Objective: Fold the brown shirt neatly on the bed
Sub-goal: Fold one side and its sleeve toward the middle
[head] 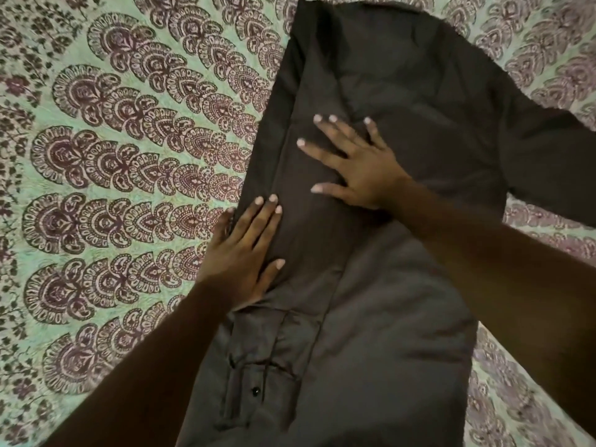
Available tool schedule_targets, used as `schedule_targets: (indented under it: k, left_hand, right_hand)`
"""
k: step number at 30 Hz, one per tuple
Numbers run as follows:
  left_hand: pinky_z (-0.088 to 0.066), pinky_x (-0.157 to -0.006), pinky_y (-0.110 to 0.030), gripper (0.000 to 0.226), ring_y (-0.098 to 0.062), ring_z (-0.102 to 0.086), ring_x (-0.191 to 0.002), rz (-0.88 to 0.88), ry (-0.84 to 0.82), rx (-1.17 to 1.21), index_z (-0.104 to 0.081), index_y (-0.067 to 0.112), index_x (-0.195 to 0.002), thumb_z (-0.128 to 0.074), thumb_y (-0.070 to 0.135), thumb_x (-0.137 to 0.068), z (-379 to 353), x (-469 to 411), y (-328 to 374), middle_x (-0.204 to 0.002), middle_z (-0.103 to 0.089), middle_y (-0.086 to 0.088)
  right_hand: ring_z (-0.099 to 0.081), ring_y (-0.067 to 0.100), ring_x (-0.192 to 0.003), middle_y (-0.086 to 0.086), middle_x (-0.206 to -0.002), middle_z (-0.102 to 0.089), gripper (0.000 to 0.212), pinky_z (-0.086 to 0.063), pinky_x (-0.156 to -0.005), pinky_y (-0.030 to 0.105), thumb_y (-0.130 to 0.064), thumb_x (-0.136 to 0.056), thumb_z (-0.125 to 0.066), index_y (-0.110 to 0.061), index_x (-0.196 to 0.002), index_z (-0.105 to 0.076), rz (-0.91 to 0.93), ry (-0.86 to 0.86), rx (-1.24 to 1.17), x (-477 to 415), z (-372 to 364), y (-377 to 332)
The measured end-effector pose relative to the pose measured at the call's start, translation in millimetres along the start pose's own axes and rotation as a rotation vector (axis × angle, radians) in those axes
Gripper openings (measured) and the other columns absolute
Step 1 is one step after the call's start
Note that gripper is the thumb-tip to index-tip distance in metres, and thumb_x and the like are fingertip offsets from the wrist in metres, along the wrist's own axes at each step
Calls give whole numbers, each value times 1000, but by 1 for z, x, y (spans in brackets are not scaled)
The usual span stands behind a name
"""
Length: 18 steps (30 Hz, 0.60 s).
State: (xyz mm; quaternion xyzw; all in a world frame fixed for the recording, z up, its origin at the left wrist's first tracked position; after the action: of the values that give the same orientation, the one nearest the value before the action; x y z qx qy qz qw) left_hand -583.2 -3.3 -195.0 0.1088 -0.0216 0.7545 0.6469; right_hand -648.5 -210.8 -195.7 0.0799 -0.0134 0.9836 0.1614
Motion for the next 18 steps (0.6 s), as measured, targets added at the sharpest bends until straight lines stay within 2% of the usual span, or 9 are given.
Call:
schedule_targets:
  k: [2, 4, 5, 8, 10, 15, 18]
  left_hand:
    - [-16, -125, -50, 83, -19, -9, -160, -2, -4, -12, -18, 15, -163, -42, 57, -96, 0, -1, -1, -173, -9, -2]
    - [-17, -124, -51, 84, -19, -10, -159, 5, -11, -8, -17, 15, -163, -42, 58, -96, -2, -2, -3, -173, -9, -1]
    - [-18, -123, -51, 84, -18, -10, -159, 4, -20, 0, -17, 16, -163, -43, 58, -96, -3, -2, -3, -173, -9, -1]
    - [-23, -121, -55, 85, -18, -12, -159, 11, -25, 28, -18, 17, -163, -45, 58, -94, -4, -3, -7, -173, -11, 0]
    - [-23, -120, -56, 85, -19, -12, -159, 3, -38, 23, -18, 16, -163, -44, 58, -94, -4, -4, -6, -173, -10, -1]
    - [-20, -123, -55, 86, -21, -10, -159, -11, -46, 31, -16, 14, -163, -43, 58, -95, -6, -4, -6, -173, -6, -2]
    - [-22, -121, -56, 85, -21, -12, -159, -8, -48, 51, -18, 14, -163, -45, 58, -95, -4, -5, -8, -173, -7, -3]
  right_hand:
    - [-3, 27, -161, 0, -175, -2, 83, -6, -126, 62, -83, -94, -21, -41, -164, -9, -192, 8, -76, -14, 7, 39]
    - [-2, 30, -161, 6, -175, -2, 86, -5, -128, 58, -80, -97, -24, -31, -166, -11, -264, 69, -78, -22, 17, 52]
    - [-2, 31, -161, 9, -174, -3, 87, -6, -128, 57, -78, -98, -26, -25, -166, -11, -214, 102, -56, -24, 23, 44]
    - [-1, 26, -161, 6, -174, -3, 86, -8, -129, 51, -75, -100, -27, -23, -166, -9, 195, 33, 15, -24, 13, -13]
    - [-3, 22, -161, 1, -175, -3, 84, -10, -129, 52, -77, -99, -25, -29, -166, -7, 266, -24, 42, -34, 4, -16]
    - [-14, 24, -160, -1, -174, -9, 80, -9, -124, 63, -81, -97, -15, -38, -164, -10, 25, 12, 73, -102, 26, 57]
    - [-5, 30, -161, 5, -174, -5, 87, -2, -125, 66, -81, -96, -16, -29, -166, -10, -123, 16, 44, -124, 43, 75]
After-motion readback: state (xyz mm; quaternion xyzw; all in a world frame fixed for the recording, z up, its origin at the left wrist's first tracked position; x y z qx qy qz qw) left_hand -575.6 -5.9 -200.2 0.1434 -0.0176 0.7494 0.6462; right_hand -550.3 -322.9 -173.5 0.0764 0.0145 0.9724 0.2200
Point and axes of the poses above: each hand's wrist, its own x-axis away from the middle knuckle, its own z-axis out of the back of the hand, y = z × x, the point moved 10 cm from there along -x, towards the middle knuckle
